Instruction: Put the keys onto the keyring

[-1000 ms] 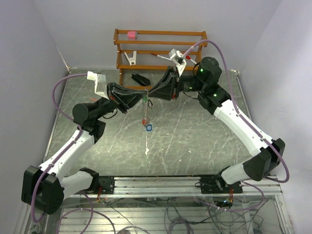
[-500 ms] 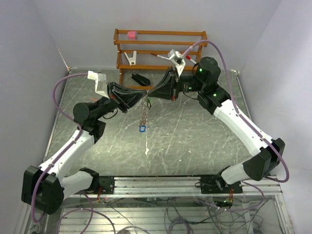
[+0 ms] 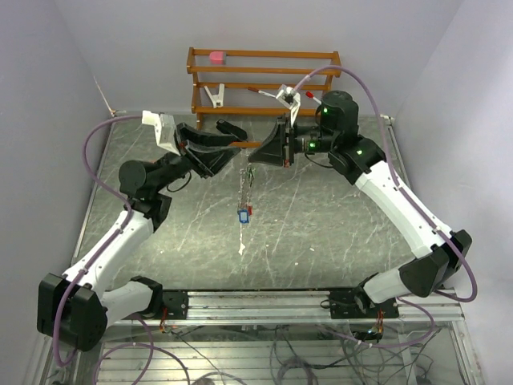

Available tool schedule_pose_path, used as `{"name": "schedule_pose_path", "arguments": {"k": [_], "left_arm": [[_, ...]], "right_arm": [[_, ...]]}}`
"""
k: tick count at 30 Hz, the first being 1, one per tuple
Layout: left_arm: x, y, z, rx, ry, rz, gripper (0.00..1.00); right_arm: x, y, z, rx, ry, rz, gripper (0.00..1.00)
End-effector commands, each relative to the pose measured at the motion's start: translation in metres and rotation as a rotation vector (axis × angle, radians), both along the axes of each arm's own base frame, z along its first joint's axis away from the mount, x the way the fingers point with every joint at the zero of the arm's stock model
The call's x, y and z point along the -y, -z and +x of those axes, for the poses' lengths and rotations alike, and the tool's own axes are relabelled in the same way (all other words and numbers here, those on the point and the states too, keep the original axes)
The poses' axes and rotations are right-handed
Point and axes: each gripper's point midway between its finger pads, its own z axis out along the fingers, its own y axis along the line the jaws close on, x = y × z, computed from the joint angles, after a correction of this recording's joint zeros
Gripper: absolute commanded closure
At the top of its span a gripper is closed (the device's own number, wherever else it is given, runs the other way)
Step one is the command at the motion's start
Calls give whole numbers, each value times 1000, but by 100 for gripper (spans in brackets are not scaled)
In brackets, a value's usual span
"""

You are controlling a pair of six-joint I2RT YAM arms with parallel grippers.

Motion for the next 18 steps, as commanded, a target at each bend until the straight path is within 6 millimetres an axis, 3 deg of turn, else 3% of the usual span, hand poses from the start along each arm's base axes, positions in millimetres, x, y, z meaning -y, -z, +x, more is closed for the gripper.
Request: {"name": "schedule_pose_path", "arguments": {"k": [1,7,11,15,18], "left_arm": [[-4,-13,24,55,-91,99,46],[-7,-3,55,95,-193,278,42],[-9,10,70,59,-236,336,38],[-6,35,70,37,-235,422,34],[1,45,65,20,-205,455,35]], "right_arm": [[17,1,39,-79,277,-100,100],[45,33,79,-257,596,-320,100],[55,54,94,-383,761,-340,100],[63,72,107,-512,922,-324,100],[64,72,116,-579,999,-283,100]]}}
